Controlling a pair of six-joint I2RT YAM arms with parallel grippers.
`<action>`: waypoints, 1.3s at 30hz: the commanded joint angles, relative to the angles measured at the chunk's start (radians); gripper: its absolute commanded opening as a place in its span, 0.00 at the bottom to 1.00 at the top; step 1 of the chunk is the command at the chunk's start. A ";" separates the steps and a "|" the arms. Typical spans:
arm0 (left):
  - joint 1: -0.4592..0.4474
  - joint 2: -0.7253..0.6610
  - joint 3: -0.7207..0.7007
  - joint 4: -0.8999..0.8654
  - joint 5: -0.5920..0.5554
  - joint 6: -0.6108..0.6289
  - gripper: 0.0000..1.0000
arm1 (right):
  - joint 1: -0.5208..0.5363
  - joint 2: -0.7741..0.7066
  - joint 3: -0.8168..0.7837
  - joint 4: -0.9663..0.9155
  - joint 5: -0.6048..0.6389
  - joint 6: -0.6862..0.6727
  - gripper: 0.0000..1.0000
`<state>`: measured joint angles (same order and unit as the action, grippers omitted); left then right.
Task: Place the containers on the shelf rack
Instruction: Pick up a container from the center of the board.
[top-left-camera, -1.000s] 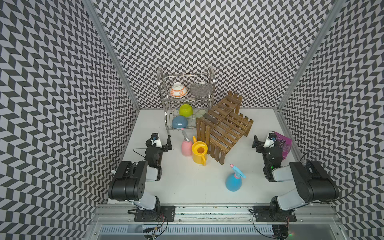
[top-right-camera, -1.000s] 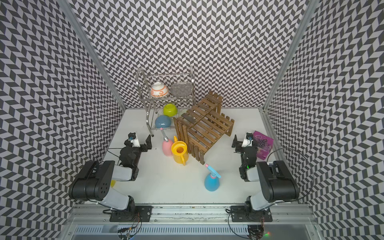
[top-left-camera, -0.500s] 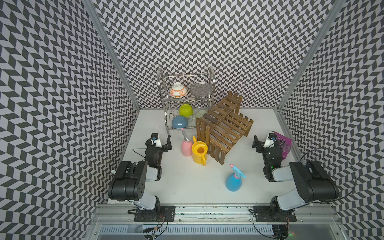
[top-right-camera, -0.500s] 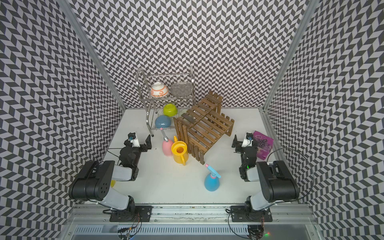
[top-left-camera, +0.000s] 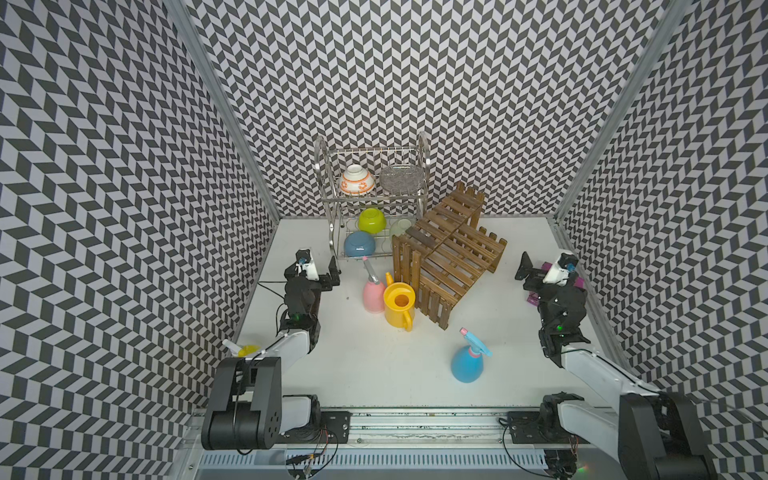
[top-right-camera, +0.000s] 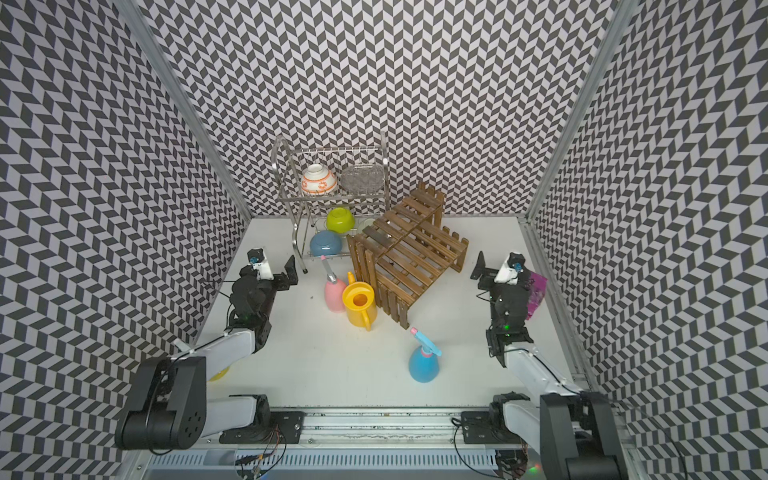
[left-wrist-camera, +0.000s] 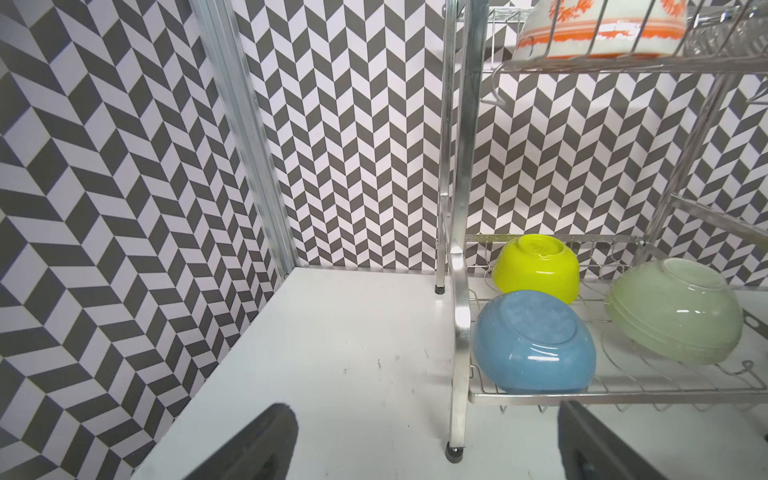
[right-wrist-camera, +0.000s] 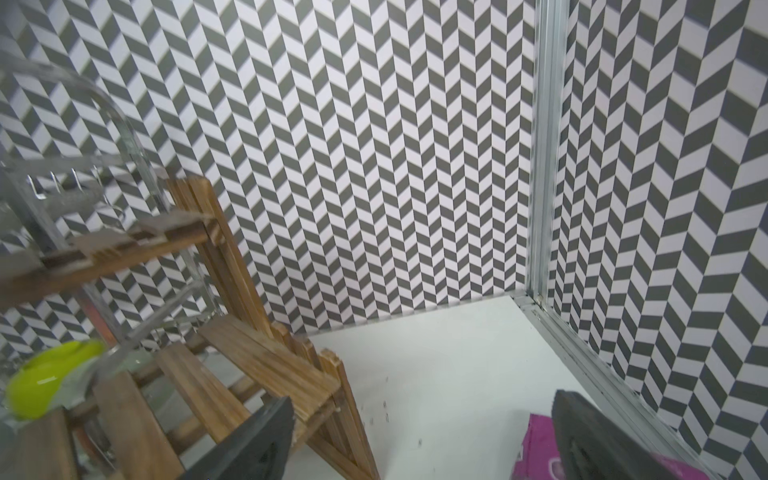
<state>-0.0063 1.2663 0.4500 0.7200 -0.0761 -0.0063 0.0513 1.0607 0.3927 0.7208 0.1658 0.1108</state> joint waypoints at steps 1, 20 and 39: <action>-0.003 -0.071 0.082 -0.243 0.040 -0.024 1.00 | 0.002 -0.118 0.042 -0.263 -0.081 0.104 1.00; -0.294 -0.146 0.484 -0.712 0.401 -0.251 1.00 | 0.036 -0.653 0.051 -0.573 -0.600 0.334 1.00; -0.529 -0.538 0.122 -0.492 0.272 -0.278 1.00 | 0.196 -0.585 0.216 -0.887 -0.828 0.166 1.00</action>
<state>-0.5327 0.7521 0.5827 0.1871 0.2123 -0.2539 0.2298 0.4557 0.5720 -0.1032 -0.6266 0.3046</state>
